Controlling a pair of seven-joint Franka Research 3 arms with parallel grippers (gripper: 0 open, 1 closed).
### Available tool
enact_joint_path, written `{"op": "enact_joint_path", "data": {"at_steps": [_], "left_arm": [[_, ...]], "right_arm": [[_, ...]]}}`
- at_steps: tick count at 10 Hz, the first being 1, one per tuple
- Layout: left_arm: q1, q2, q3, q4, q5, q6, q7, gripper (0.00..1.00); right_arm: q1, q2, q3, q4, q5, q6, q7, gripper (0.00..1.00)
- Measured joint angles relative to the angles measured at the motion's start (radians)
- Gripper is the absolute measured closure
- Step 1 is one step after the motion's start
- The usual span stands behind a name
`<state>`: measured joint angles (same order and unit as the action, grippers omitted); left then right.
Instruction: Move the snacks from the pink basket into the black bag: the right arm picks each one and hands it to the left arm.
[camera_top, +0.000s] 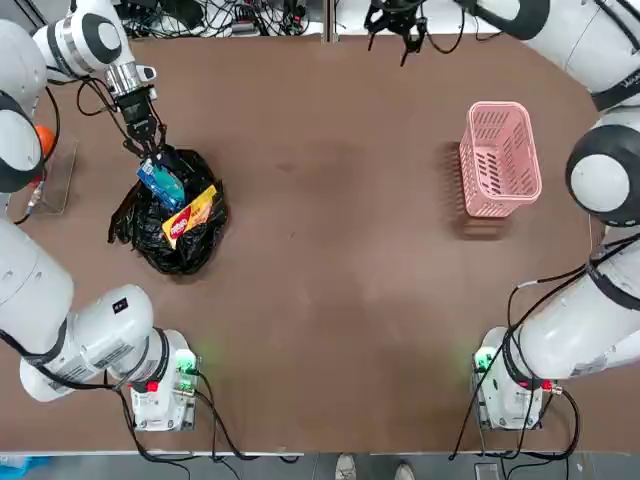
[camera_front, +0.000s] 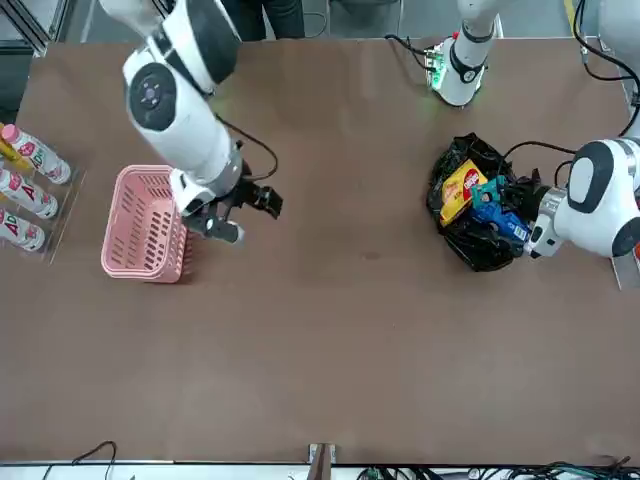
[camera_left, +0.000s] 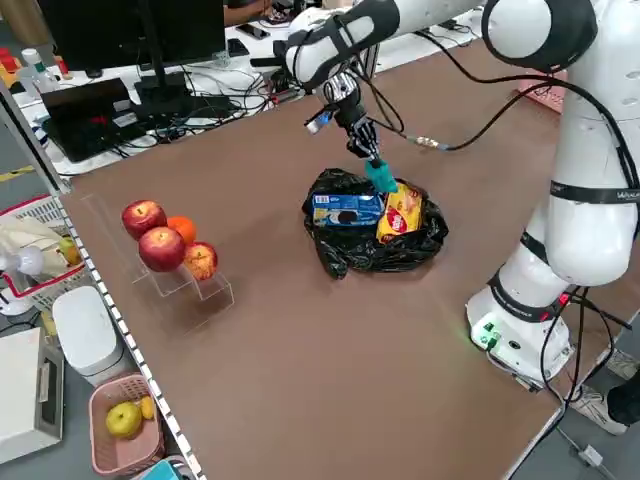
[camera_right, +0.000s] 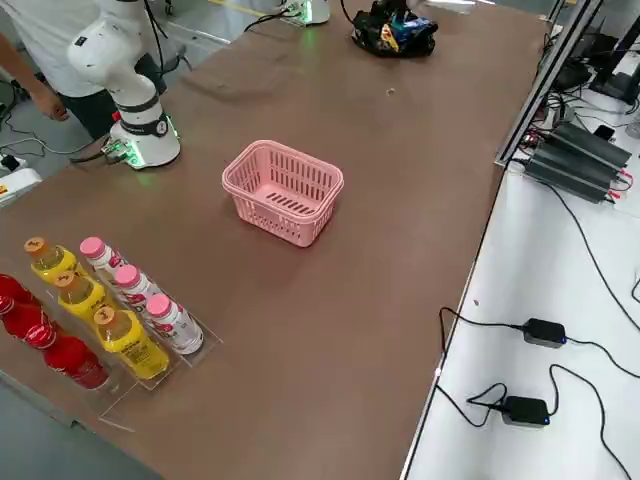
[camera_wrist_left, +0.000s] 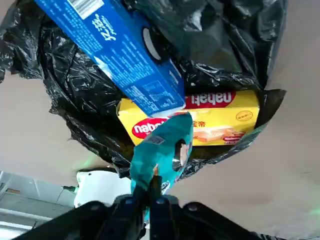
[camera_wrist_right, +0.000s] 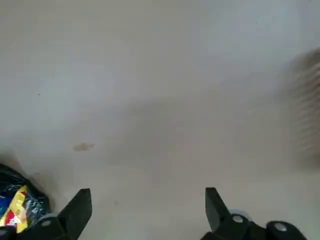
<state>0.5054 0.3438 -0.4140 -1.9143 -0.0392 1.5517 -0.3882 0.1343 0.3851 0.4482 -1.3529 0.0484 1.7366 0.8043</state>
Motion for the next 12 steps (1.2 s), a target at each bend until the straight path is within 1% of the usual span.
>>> {"op": "enact_joint_path", "data": {"at_steps": [1, 2, 4, 5, 6, 7, 9, 11, 12], "left_arm": [[0.003, 0.006, 0.0, 0.0, 0.0, 0.004, 0.001, 0.76], [0.002, 0.013, -0.002, 0.0, 0.0, 0.016, 0.001, 0.59], [0.002, 0.016, -0.004, 0.008, 0.0, 0.028, 0.001, 0.33], [0.002, 0.015, -0.004, 0.032, 0.0, 0.029, 0.001, 0.17], [0.002, 0.014, -0.007, 0.075, 0.0, 0.027, -0.001, 0.01], [0.002, 0.012, -0.017, 0.133, 0.0, 0.021, -0.005, 0.0], [-0.001, -0.011, -0.053, 0.246, 0.012, 0.01, -0.015, 0.0], [-0.005, -0.039, -0.084, 0.327, 0.028, 0.007, -0.02, 0.0], [-0.006, -0.056, -0.092, 0.354, 0.03, 0.002, -0.021, 0.0]], "right_arm": [[-0.035, 0.0, -0.001, -0.002, -0.007, -0.004, -0.075, 0.0], [-0.064, 0.0, -0.002, -0.005, -0.026, -0.008, -0.146, 0.0], [-0.102, 0.0, -0.002, -0.006, -0.084, -0.021, -0.264, 0.0], [-0.116, 0.0, -0.002, -0.006, -0.101, -0.027, -0.306, 0.0], [-0.135, -0.001, -0.002, -0.006, -0.124, -0.037, -0.355, 0.0], [-0.159, -0.009, -0.002, -0.006, -0.146, -0.052, -0.41, 0.0], [-0.227, -0.033, -0.002, -0.008, -0.157, -0.085, -0.54, 0.0], [-0.305, -0.066, -0.002, -0.025, -0.158, -0.102, -0.664, 0.0], [-0.325, -0.091, -0.014, -0.048, -0.159, -0.104, -0.7, 0.0]]}}
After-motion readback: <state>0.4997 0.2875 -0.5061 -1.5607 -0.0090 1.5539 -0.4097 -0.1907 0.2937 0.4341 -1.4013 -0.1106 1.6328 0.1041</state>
